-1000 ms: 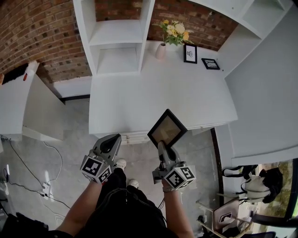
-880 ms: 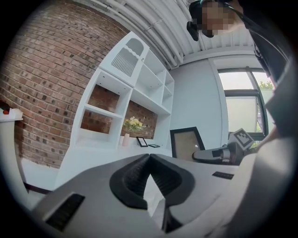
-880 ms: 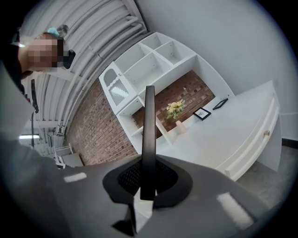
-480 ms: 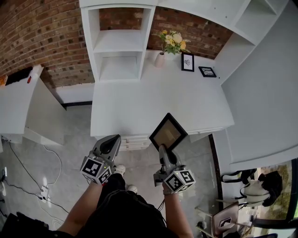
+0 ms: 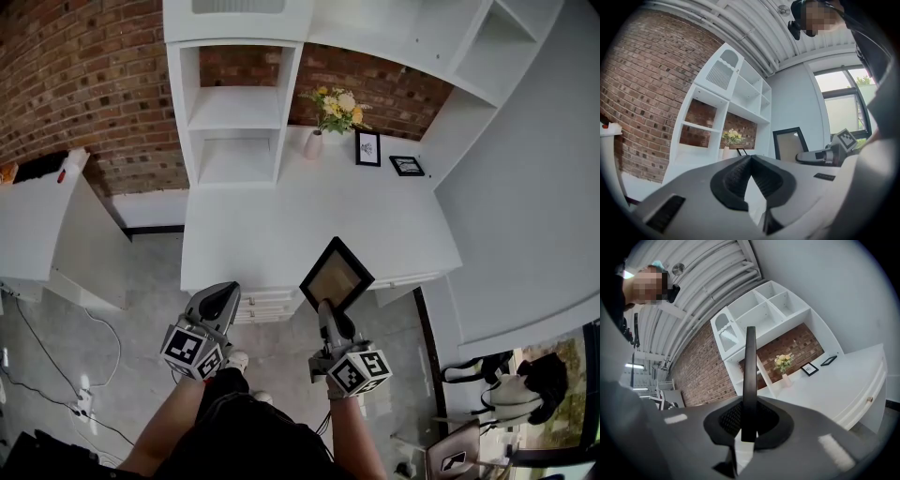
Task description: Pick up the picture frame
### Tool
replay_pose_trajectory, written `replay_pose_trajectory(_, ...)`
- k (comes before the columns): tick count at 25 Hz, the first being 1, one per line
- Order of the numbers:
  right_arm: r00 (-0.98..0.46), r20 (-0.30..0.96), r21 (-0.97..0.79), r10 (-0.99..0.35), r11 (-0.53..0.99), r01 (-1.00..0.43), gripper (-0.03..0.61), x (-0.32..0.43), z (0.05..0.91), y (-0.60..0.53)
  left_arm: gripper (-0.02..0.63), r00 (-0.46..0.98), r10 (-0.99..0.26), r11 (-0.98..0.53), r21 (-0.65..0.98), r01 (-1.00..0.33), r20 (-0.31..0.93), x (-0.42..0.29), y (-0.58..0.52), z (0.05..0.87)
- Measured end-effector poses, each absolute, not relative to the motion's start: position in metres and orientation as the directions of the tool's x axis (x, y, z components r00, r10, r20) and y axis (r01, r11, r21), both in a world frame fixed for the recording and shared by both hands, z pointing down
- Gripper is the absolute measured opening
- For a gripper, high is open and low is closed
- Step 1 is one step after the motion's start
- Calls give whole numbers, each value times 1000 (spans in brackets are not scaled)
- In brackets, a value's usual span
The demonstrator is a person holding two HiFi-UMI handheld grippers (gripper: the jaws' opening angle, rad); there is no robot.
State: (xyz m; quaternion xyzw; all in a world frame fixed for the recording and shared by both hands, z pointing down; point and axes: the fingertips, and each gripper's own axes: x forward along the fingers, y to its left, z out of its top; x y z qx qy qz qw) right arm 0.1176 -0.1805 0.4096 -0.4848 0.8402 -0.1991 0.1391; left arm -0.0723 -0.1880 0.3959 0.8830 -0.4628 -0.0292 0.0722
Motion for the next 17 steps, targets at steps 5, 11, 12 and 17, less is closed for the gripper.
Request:
replay_pose_trajectory(5, -490, -52, -425, -870, 463, -778, 26, 121, 398, -183, 6, 566, -825, -560, 143, -816, -3, -71, -188, 388)
replay_pose_trajectory(11, -489, -71, -363, -870, 479, -799, 25, 120, 385, -182, 6, 559, -829, -556, 136, -820, -21, -72, -187, 381)
replay_pose_trajectory(12, -489, -73, -356, -869, 480, -802, 25, 120, 384, -182, 6, 557, -830, -555, 135, -821, -23, -73, -187, 381)
replay_pose_trajectory(17, -484, -80, -334, -872, 481, -811, 25, 119, 378, -179, 6, 556, -831, -553, 135, -822, -24, -74, -185, 379)
